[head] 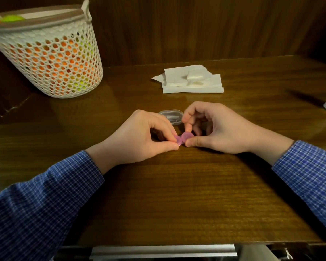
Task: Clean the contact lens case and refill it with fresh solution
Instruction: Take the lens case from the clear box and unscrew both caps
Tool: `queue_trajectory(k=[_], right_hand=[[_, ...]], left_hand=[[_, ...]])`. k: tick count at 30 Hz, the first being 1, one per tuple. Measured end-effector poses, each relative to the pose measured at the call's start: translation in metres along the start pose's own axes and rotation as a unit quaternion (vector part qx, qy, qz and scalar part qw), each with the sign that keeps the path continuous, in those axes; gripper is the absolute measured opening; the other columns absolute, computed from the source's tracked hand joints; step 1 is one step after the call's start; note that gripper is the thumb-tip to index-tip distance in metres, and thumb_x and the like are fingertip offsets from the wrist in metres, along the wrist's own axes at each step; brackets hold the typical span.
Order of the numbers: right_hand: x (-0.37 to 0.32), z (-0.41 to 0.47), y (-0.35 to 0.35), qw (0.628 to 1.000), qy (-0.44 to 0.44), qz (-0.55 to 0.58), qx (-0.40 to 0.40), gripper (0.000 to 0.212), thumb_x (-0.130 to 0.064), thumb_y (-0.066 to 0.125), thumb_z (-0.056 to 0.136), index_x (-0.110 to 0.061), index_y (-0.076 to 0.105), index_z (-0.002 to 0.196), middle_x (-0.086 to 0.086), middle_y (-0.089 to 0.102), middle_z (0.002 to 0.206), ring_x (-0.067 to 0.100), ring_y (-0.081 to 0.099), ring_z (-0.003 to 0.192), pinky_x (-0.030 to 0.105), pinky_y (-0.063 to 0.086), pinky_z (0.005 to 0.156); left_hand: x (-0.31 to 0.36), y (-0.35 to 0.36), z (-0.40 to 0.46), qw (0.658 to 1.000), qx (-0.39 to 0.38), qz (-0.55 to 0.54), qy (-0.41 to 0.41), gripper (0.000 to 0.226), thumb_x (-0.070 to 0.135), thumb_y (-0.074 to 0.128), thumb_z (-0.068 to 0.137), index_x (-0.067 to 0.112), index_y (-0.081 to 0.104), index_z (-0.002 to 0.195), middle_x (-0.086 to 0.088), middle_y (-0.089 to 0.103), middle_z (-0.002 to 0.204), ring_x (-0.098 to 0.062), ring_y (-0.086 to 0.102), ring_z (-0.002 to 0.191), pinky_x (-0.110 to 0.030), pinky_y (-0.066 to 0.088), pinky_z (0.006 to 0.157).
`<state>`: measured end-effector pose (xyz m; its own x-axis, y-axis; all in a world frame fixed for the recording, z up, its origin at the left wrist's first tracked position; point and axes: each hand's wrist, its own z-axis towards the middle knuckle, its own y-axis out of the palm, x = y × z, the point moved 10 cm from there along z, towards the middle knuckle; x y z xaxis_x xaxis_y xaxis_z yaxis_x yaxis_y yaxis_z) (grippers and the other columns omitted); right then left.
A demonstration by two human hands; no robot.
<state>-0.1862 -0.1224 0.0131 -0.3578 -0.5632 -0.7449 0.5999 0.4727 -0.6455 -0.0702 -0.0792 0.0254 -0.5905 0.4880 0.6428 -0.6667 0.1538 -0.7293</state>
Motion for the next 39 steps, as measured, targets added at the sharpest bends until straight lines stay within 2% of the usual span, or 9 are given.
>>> queue_trajectory(k=[4,11,18,22,25,28,30,35,39], right_hand=[[0.001,-0.0002,0.001,1.0,-0.002,0.003,-0.011,0.043,-0.02,0.088,0.078,-0.029,0.062,0.112,-0.008,0.073,0.095,0.015,0.07,0.077,0.034,0.062,0.069],[-0.0012,-0.0004,0.0009,0.999,-0.004,0.016,-0.03,0.039,-0.015,0.087,0.079,-0.024,0.064,0.109,-0.006,0.074,0.095,0.012,0.07,0.078,0.026,0.06,0.072],[-0.0032,-0.0018,0.0026,0.999,-0.004,0.01,-0.053,0.039,-0.013,0.086,0.08,-0.024,0.064,0.11,-0.009,0.074,0.098,0.013,0.07,0.08,0.028,0.06,0.075],[-0.0029,-0.0035,0.0036,0.998,-0.001,0.027,-0.047,0.044,-0.011,0.085,0.081,-0.021,0.062,0.117,-0.003,0.074,0.099,0.016,0.07,0.083,0.027,0.059,0.075],[-0.0033,-0.0034,0.0038,1.0,-0.004,0.007,-0.028,0.048,-0.022,0.087,0.079,-0.025,0.061,0.119,-0.003,0.071,0.098,0.017,0.07,0.084,0.03,0.061,0.074],[-0.0017,-0.0025,0.0025,1.0,0.01,-0.016,-0.002,0.048,-0.033,0.09,0.073,-0.03,0.064,0.113,-0.007,0.071,0.093,0.01,0.069,0.081,0.028,0.061,0.072],[-0.0015,-0.0019,0.0029,1.0,0.015,-0.016,0.004,0.046,-0.03,0.091,0.073,-0.031,0.064,0.111,-0.008,0.072,0.09,0.008,0.069,0.081,0.027,0.061,0.073],[-0.0013,-0.0019,0.0029,1.0,0.024,0.013,-0.008,0.046,-0.019,0.09,0.075,-0.029,0.063,0.111,-0.005,0.073,0.094,0.014,0.071,0.082,0.034,0.062,0.077],[-0.0039,-0.0028,0.0035,0.999,0.02,0.025,-0.027,0.044,-0.014,0.088,0.077,-0.025,0.063,0.112,-0.003,0.074,0.095,0.016,0.071,0.082,0.033,0.062,0.079]], left_hand=[[0.0003,-0.0005,0.0002,1.0,0.0,-0.001,0.001,0.012,0.023,0.082,0.084,0.017,0.083,0.094,0.01,0.078,0.097,-0.007,0.072,0.096,-0.021,0.059,0.082],[-0.0007,-0.0005,0.0004,1.0,-0.004,0.0,-0.001,0.012,0.022,0.082,0.084,0.017,0.083,0.094,0.011,0.078,0.098,-0.006,0.072,0.096,-0.022,0.059,0.082],[-0.0004,-0.0001,0.0001,1.0,-0.012,-0.003,-0.004,0.011,0.021,0.082,0.084,0.017,0.083,0.095,0.011,0.078,0.099,-0.005,0.073,0.097,-0.025,0.06,0.085],[-0.0011,-0.0004,0.0,1.0,-0.011,-0.005,-0.004,0.011,0.021,0.082,0.084,0.017,0.083,0.094,0.01,0.078,0.098,-0.007,0.073,0.097,-0.027,0.061,0.083],[-0.0013,0.0,0.0001,1.0,-0.013,0.001,-0.005,0.01,0.022,0.081,0.085,0.017,0.083,0.094,0.011,0.077,0.098,-0.006,0.072,0.096,-0.027,0.061,0.083],[-0.0017,-0.0004,0.0001,1.0,-0.011,0.005,-0.005,0.011,0.023,0.081,0.085,0.019,0.083,0.095,0.011,0.077,0.098,-0.006,0.072,0.096,-0.027,0.061,0.083],[-0.0018,0.0,0.0001,1.0,-0.013,0.006,-0.006,0.011,0.024,0.081,0.085,0.019,0.083,0.095,0.011,0.077,0.098,-0.006,0.072,0.096,-0.028,0.061,0.082],[-0.0007,0.0019,0.0006,1.0,-0.018,0.005,-0.006,0.011,0.024,0.081,0.084,0.019,0.083,0.094,0.011,0.077,0.097,-0.008,0.072,0.096,-0.028,0.061,0.08],[0.0001,0.0025,0.0002,1.0,-0.02,0.004,-0.007,0.011,0.023,0.082,0.084,0.018,0.083,0.094,0.011,0.077,0.098,-0.007,0.072,0.096,-0.028,0.061,0.081]])
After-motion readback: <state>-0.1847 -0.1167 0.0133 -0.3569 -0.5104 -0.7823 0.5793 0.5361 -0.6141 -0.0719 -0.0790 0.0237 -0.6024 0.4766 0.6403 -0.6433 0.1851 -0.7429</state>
